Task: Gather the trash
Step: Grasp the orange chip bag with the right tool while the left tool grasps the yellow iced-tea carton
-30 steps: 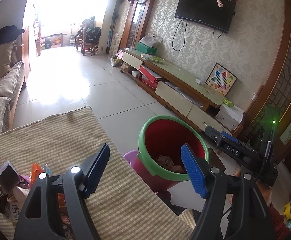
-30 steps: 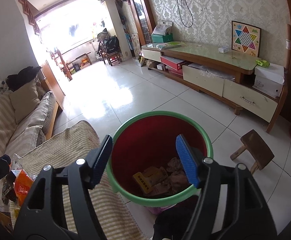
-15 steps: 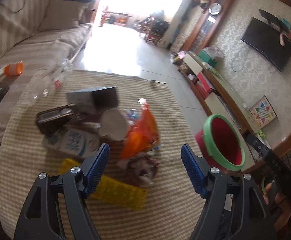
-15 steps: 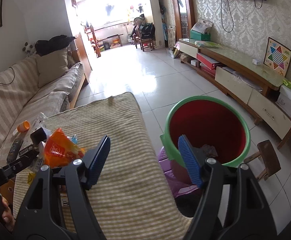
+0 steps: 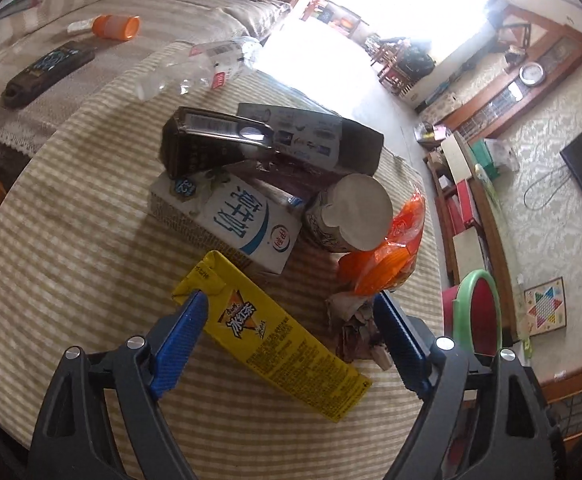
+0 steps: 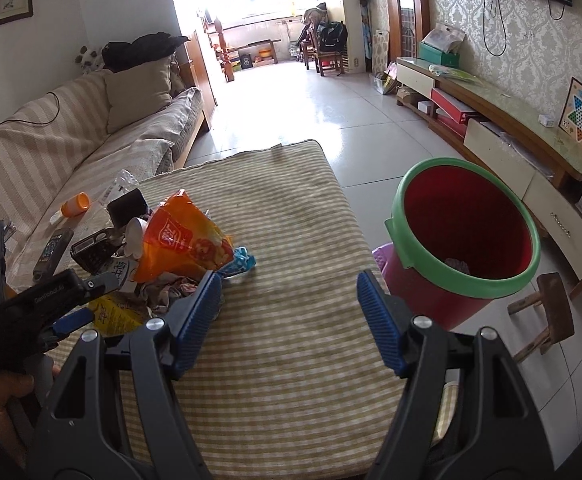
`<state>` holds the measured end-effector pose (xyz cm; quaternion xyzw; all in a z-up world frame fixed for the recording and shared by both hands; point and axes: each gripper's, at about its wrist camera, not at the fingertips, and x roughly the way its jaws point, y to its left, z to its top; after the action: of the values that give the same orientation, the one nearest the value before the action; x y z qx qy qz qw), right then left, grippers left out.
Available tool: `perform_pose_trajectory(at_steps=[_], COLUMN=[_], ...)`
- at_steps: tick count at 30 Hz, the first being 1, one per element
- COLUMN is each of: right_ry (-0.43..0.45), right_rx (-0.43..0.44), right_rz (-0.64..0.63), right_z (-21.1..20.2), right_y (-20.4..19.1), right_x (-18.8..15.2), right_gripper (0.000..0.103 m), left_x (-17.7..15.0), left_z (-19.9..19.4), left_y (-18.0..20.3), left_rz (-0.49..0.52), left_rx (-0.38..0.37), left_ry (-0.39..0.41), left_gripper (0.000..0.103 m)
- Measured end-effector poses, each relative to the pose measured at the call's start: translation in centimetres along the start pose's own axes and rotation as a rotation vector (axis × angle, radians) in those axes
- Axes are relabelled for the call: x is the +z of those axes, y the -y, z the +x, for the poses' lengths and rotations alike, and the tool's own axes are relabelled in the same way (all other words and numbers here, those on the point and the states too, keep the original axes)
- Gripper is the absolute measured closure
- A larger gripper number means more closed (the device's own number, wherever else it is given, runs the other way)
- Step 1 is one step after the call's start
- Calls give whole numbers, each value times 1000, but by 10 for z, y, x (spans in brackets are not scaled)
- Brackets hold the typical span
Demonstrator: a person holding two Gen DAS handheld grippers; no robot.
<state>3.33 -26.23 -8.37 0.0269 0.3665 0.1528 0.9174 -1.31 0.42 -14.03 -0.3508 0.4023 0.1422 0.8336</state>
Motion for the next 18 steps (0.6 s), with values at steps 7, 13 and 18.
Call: perform_pose_trajectory(at_steps=[7,13,18], right_ry=[-30,-41,-54], right_rx=[24,44,81], right_rz=[28,28,30], right_z=[8,7,11], right_y=[-1,-7,-14], right_x=[-8,-13,-11], right_gripper=[34,34,34], left_x=[-10,-5,-4], left_z=[7,38,38], left_y=[-19,-16,-20], left_rz=[-118,-115,-44], left_rx=[34,-11,-103], left_ry=[-17,-121,-155], left_gripper=[22,43,61])
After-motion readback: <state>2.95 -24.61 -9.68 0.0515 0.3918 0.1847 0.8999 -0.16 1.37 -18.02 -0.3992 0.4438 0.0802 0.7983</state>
